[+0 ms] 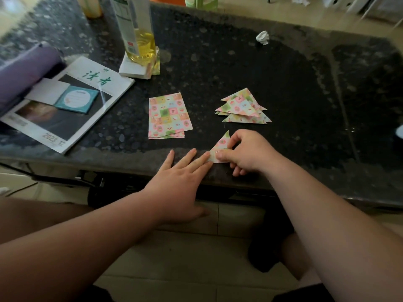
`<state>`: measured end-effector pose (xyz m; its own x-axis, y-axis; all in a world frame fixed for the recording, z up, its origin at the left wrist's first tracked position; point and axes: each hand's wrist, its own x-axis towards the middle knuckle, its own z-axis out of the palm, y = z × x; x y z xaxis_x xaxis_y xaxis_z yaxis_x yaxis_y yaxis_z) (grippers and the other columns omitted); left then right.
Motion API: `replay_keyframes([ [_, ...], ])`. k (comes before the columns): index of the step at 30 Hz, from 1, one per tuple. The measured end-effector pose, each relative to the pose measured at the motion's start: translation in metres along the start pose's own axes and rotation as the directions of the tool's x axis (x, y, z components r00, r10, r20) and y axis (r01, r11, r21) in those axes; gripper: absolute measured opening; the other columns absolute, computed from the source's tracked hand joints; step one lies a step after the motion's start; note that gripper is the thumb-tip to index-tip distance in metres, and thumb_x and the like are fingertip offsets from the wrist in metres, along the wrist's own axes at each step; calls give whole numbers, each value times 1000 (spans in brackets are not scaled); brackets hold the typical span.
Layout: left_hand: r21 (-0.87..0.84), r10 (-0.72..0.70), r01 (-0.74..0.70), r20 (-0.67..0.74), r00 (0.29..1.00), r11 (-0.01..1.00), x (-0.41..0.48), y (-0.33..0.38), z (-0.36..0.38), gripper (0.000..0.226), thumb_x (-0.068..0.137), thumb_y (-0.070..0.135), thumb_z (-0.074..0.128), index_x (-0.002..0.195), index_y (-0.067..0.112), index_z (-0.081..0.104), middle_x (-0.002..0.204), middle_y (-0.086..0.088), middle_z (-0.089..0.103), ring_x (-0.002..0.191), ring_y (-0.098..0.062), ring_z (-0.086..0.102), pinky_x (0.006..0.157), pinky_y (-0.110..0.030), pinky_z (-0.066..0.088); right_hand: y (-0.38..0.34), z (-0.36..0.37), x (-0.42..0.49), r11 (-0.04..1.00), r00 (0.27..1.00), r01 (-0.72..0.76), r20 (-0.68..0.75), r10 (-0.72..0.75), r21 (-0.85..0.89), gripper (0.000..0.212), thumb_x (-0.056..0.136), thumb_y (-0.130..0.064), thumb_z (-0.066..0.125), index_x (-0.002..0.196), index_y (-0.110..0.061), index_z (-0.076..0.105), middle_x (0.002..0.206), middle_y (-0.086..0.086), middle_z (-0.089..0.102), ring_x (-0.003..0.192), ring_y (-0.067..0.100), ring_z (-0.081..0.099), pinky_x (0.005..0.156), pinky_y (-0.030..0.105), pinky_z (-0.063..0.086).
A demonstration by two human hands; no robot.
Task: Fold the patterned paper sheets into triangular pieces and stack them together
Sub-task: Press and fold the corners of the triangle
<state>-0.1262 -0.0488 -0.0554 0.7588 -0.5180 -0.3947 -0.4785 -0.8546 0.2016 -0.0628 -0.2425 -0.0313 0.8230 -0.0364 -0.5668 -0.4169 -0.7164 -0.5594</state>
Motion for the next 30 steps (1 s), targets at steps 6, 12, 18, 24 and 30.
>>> replay_keyframes([
  [6,62,-53,53,8,999,997,-29,-27,-4,105,84,86,41,161,37,-11,165,15,-25,150,-13,-29,123,-45,-17,2,-4,3,1000,1000,-11,25,11,18,36,89,-30,81,110,-24,53,82,10,75,59,21,75,47,26,55],
  [12,-297,-149,108,-120,982,949,-16,-12,-21,77,89,72,53,154,35,36,164,14,28,152,-10,20,127,-36,16,-6,-2,-2,961,996,84,25,-81,-264,56,71,-43,92,112,-37,55,100,-9,58,86,13,64,74,34,56],
  [18,-503,-230,132,-138,963,854,9,-9,-44,47,94,45,68,137,33,56,118,18,57,106,0,55,85,-16,42,-13,-3,-7,947,995,89,66,-72,-310,26,80,-39,86,92,-32,63,95,-8,63,87,11,61,78,34,57],
  [24,-736,-315,155,-83,945,658,22,-18,-59,12,99,38,64,105,42,74,88,21,71,81,8,64,65,-8,49,1,-12,-17,890,946,301,-9,-323,-344,11,89,-25,76,85,-34,72,97,-13,52,89,5,53,72,23,47],
  [30,-885,-278,145,18,960,442,23,-14,-66,9,92,29,75,98,34,79,88,8,78,85,-13,75,78,-30,62,19,-11,-27,840,822,522,-174,-542,-148,13,85,-16,78,87,-29,79,90,-12,53,87,5,54,71,22,49],
])
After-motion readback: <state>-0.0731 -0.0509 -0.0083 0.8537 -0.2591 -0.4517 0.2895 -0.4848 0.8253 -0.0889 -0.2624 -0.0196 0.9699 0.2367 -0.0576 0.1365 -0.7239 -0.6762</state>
